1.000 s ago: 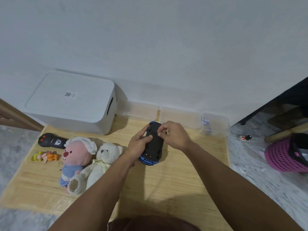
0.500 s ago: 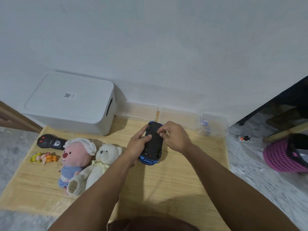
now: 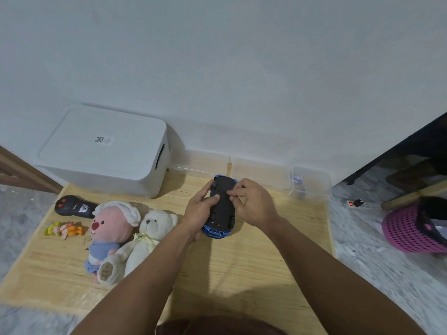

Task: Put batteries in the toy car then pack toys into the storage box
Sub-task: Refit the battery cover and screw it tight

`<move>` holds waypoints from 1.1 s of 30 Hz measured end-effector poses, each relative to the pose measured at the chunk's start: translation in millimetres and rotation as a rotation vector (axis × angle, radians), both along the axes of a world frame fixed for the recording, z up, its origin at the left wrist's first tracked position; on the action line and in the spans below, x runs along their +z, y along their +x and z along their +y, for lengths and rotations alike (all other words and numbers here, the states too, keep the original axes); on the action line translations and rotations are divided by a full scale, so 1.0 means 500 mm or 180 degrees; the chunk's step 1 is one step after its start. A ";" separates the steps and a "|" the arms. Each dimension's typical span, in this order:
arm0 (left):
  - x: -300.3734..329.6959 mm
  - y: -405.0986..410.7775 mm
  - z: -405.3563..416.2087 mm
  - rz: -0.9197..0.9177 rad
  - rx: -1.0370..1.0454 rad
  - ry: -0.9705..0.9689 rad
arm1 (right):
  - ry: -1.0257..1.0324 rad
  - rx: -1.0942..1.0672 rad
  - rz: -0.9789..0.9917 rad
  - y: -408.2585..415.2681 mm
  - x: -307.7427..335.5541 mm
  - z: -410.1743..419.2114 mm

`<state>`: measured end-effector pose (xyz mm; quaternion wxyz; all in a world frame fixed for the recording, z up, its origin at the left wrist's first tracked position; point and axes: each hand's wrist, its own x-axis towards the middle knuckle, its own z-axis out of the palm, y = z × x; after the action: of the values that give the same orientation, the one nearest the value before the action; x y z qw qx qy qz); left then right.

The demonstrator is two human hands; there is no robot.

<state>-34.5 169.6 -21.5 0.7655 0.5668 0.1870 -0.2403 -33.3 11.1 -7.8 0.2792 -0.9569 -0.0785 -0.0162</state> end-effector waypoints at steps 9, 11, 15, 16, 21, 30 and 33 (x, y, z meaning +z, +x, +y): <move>-0.002 -0.003 -0.007 -0.0079 0.0070 0.0164 | 0.0257 -0.0321 0.0275 0.000 0.000 0.006; -0.002 -0.002 -0.006 -0.0071 0.0075 0.0199 | 0.0418 -0.0397 0.0485 0.002 0.010 0.004; 0.004 0.003 -0.001 -0.0082 0.0069 0.0171 | 0.1727 -0.1288 0.1069 0.015 0.031 -0.004; 0.005 0.005 0.001 -0.0087 0.0082 0.0188 | 0.1990 -0.1557 0.1257 0.021 0.034 -0.007; 0.005 0.010 0.004 -0.0137 0.0104 0.0323 | 0.2962 -0.1974 0.1466 0.039 0.061 -0.019; 0.019 0.023 0.003 -0.0132 0.0115 0.0179 | 0.3014 -0.1528 0.0670 0.034 0.103 0.021; 0.027 0.027 0.002 -0.0146 0.0093 0.0192 | 0.2633 -0.1236 0.0449 0.020 0.091 0.035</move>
<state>-21.0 170.6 -7.9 0.7556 0.5922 0.1848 -0.2103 -23.2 28.4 37.5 0.6340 -0.7608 0.1344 -0.0331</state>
